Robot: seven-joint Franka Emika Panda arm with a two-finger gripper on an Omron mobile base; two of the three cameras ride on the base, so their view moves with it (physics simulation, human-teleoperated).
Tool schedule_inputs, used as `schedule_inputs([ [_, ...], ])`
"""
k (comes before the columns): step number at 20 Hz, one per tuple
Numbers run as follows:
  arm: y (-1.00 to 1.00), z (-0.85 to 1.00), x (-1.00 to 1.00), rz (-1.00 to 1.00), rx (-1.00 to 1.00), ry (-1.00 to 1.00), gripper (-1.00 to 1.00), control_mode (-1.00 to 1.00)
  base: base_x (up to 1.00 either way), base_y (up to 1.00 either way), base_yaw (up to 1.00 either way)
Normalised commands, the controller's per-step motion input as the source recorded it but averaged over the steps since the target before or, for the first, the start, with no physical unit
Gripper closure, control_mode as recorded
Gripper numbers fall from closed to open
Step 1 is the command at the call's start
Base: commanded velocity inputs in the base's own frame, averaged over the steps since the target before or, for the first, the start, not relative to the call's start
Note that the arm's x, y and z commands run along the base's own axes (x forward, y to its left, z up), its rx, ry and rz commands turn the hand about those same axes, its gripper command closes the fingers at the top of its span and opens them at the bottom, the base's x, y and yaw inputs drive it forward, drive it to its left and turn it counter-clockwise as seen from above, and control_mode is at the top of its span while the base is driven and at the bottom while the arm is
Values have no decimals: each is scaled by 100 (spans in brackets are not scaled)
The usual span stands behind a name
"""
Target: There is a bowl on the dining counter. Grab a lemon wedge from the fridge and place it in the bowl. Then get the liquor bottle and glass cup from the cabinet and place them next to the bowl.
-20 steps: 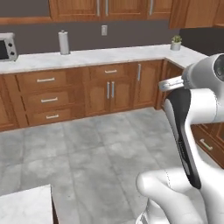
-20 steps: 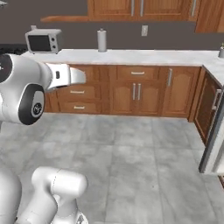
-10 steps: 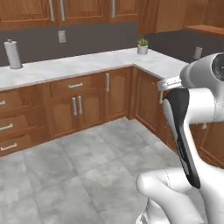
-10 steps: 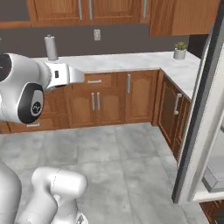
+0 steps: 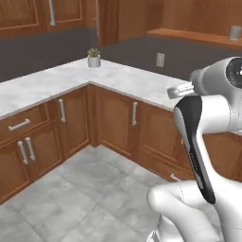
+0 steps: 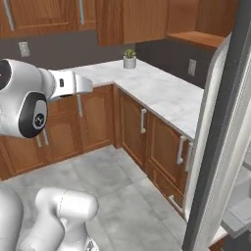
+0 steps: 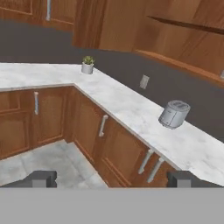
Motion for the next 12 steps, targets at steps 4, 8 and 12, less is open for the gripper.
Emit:
schedule_inputs([
  [4,0,0,0,0,0,0,-100,100,87,9,-68],
  [8,0,0,0,0,0,0,-100,100,78,8,-70],
  [12,0,0,0,0,0,0,-100,100,68,11,-71],
])
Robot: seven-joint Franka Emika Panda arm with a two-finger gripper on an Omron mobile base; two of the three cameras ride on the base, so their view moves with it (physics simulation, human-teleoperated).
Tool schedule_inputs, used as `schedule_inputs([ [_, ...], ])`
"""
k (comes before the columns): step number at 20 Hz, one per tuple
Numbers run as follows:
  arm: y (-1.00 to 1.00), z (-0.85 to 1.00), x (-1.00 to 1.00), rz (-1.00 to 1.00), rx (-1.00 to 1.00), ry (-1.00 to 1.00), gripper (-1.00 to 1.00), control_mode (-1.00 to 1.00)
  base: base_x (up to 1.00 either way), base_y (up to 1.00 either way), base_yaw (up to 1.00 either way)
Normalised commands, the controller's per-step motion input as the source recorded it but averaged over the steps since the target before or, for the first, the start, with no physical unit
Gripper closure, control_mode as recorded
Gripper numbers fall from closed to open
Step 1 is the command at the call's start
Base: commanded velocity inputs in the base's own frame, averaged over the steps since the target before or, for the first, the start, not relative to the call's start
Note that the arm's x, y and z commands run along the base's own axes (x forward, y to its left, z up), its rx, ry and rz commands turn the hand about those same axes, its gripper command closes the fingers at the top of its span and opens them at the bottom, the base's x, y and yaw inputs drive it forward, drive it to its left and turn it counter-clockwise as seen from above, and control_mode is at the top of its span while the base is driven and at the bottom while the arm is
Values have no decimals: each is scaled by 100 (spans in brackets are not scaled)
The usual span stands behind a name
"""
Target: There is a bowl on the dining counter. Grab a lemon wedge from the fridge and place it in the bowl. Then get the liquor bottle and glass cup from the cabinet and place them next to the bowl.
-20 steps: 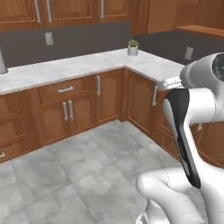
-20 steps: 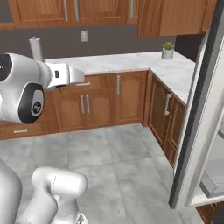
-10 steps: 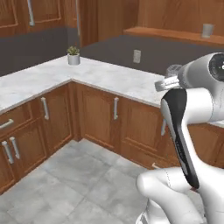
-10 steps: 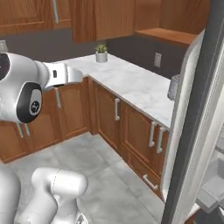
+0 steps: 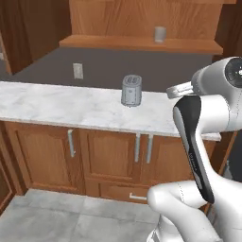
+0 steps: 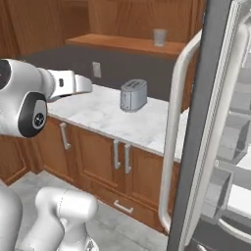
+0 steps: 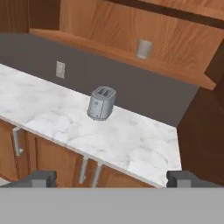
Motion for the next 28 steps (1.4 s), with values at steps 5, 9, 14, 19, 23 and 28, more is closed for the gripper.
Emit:
schedule_inputs([
  [5,0,0,0,0,0,0,-100,100,56,16,-69],
  [9,0,0,0,0,0,0,-100,100,73,38,-58],
  [14,0,0,0,0,0,0,-100,100,74,39,-32],
  [19,0,0,0,0,0,0,-100,100,55,19,-3],
  [23,0,0,0,0,0,0,-100,100,49,15,6],
  [28,0,0,0,0,0,0,-100,100,42,15,5],
])
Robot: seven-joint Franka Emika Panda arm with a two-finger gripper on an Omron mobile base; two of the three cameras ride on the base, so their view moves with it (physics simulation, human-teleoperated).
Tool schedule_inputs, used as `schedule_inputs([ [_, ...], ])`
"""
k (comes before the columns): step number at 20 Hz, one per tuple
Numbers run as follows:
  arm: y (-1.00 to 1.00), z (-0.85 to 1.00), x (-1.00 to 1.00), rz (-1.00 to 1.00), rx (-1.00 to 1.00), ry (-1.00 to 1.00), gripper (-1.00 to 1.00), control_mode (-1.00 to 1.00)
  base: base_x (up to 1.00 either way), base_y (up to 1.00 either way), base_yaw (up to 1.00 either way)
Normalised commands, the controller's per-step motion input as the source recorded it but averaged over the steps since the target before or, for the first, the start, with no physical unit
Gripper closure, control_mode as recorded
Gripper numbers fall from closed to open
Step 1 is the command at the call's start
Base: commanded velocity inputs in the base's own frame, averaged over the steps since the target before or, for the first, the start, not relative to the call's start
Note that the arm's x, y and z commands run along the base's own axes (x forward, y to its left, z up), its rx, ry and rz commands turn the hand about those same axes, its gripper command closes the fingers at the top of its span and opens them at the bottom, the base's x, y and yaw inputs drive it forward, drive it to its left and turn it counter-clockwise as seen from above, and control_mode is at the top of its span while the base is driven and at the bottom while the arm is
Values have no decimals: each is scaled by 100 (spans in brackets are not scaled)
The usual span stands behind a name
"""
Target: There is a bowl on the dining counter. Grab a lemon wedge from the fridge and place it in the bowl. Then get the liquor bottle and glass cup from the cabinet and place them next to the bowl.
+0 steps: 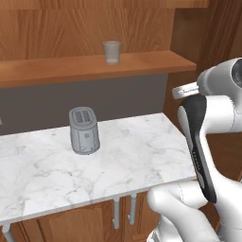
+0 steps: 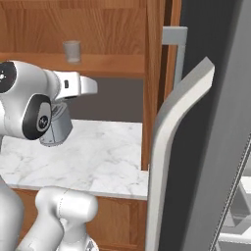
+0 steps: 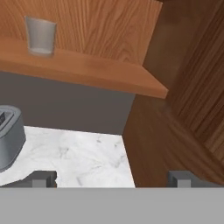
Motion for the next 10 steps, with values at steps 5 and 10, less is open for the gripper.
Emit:
schedule_inputs([
  [5,7,1,0,2,3,0,-100,-100,19,27,4],
  [10,63,53,29,23,5,0,-100,-100,0,0,0],
])
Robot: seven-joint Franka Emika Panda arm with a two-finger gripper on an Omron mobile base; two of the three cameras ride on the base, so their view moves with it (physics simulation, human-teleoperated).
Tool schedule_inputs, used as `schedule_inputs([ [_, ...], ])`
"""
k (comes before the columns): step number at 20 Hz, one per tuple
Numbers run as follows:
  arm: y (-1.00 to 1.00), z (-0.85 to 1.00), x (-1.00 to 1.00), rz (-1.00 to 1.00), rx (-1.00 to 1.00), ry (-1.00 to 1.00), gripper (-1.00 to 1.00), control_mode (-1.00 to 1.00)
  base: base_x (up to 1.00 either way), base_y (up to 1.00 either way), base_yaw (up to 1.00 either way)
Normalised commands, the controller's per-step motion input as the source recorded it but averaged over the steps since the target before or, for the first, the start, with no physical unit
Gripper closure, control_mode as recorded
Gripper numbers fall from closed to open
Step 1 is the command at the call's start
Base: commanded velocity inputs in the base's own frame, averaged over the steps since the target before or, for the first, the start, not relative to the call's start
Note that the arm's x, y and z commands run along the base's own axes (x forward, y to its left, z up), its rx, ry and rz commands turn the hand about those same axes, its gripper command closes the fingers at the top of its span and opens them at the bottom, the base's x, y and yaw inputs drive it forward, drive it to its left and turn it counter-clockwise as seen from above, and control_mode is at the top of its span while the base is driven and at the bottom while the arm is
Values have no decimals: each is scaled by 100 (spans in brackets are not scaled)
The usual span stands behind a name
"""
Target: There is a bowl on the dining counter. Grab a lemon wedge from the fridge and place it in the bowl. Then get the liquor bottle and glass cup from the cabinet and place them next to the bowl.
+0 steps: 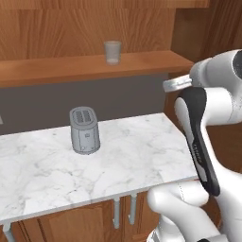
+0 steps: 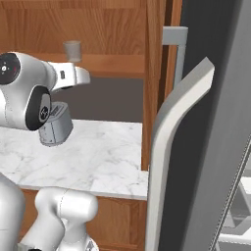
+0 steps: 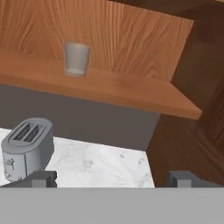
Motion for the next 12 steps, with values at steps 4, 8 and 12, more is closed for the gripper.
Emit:
schedule_inputs([
  [4,79,49,39,14,-3,0,-100,-100,0,0,0],
  [8,54,9,30,0,-19,0,-100,-100,0,0,0],
  [12,53,0,28,0,-26,1,-100,-100,0,0,0],
])
